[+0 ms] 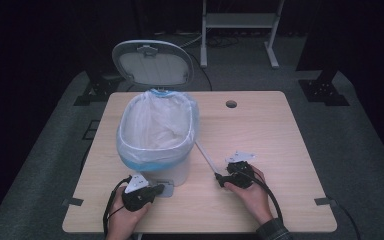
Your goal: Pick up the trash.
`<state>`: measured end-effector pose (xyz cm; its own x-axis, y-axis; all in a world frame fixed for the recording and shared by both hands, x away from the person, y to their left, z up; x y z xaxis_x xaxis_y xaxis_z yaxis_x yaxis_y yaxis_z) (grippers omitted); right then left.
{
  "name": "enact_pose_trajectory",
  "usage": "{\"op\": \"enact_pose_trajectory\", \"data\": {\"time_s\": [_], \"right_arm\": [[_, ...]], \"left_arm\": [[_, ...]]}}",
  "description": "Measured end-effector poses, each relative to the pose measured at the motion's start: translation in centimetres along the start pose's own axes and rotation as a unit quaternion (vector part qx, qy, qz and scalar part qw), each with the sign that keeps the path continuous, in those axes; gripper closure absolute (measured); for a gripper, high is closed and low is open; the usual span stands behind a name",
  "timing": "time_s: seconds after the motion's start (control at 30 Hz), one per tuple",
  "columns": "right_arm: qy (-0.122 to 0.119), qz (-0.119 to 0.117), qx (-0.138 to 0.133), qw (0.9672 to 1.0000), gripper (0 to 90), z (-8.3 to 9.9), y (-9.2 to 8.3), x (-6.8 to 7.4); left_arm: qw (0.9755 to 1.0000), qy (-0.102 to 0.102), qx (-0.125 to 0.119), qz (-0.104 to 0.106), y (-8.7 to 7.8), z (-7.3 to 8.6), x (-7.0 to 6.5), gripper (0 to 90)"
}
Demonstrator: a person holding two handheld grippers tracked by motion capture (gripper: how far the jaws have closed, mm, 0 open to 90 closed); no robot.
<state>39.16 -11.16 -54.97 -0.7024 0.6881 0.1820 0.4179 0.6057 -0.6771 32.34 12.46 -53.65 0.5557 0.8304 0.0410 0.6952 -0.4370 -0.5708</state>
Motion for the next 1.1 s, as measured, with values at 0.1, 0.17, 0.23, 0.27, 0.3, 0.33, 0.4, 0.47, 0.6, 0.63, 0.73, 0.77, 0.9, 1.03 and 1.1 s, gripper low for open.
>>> {"op": "enact_pose_trajectory", "data": {"time_s": [0.1, 0.17, 0.23, 0.27, 0.3, 0.33, 0.4, 0.47, 0.6, 0.63, 0.73, 0.77, 0.9, 1.03, 1.1], "right_arm": [[-0.003, 0.0, -0.002, 1.0, 33.5, -0.03, -0.05, -0.07], [-0.006, -0.003, -0.003, 1.0, 35.3, -0.05, -0.04, -0.02], [-0.012, -0.005, -0.004, 0.9999, 37.2, -0.1, -0.03, 0.01], [-0.014, -0.006, -0.004, 0.9999, 38.5, -0.1, -0.04, 0.05], [-0.017, -0.007, -0.005, 0.9998, 39.7, -0.14, -0.03, 0.14], [-0.021, -0.007, -0.006, 0.9997, 41.9, -0.21, 0.0, 0.18], [-0.022, -0.007, -0.007, 0.9997, 42.5, -0.24, 0.03, 0.22], [-0.03, -0.01, -0.011, 0.9994, 46.9, -0.4, 0.18, 0.31], [-0.028, -0.022, -0.011, 0.9993, 54.7, -0.46, 0.28, 0.6], [-0.027, -0.024, -0.011, 0.9993, 56.5, -0.46, 0.3, 0.63], [-0.028, -0.029, -0.012, 0.9991, 59.7, -0.48, 0.31, 0.71], [-0.029, -0.029, -0.012, 0.9991, 60.7, -0.48, 0.32, 0.7], [-0.031, -0.031, -0.014, 0.9989, 66.1, -0.53, 0.38, 0.78], [-0.031, -0.032, -0.016, 0.9989, 71.0, -0.55, 0.4, 0.8], [-0.03, -0.032, -0.015, 0.9989, 73.2, -0.53, 0.36, 0.77]], "left_arm": [[1.0, 0.0, 0.0, 0.0, 0.0, 0.0, 0.0, 90.0], [1.0, 0.0, 0.0, 0.0, 0.0, 0.0, -0.01, 90.0], [1.0, 0.0, 0.0, 0.0, 0.0, 0.0, -0.01, 90.0], [1.0, 0.0, 0.0, 0.0, 0.0, 0.0, -0.02, 90.0], [1.0, 0.0, 0.0, 0.0, 0.0, 0.0, -0.01, 90.0], [1.0, 0.0, 0.0, 0.0, 0.0, 0.0, -0.01, 90.0], [1.0, 0.0, 0.0, 0.0, 0.0, 0.0, -0.01, 90.0], [1.0, 0.0, 0.0, -0.001, 0.0, 0.0, -0.01, 90.0], [1.0, 0.001, 0.0, -0.001, 0.0, 0.0, -0.01, 90.0], [1.0, 0.0, 0.0, -0.001, 0.0, -0.01, -0.01, 90.0], [1.0, 0.001, 0.0, -0.001, 0.0, 0.0, -0.02, 90.0], [1.0, 0.001, -0.001, -0.001, 0.01, -0.01, -0.01, 90.0], [1.0, 0.001, -0.001, -0.001, 0.0, -0.01, -0.01, 90.0], [1.0, 0.002, -0.001, -0.002, 0.01, -0.01, 0.02, 90.0], [1.0, 0.002, -0.001, -0.002, 0.01, -0.01, 0.01, 90.0]]}}
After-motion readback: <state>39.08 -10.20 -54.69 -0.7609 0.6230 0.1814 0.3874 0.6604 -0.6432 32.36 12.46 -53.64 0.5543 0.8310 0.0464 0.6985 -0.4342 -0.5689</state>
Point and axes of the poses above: each handheld gripper's, and its own axes: y roughly forward along the jaws, z roughly out of its underside, x roughly to its left, the point moved 10 cm from there along y, roughly forward along the jaws, and after that the axes turned 14 degrees about -z, right-handed, at the moved point
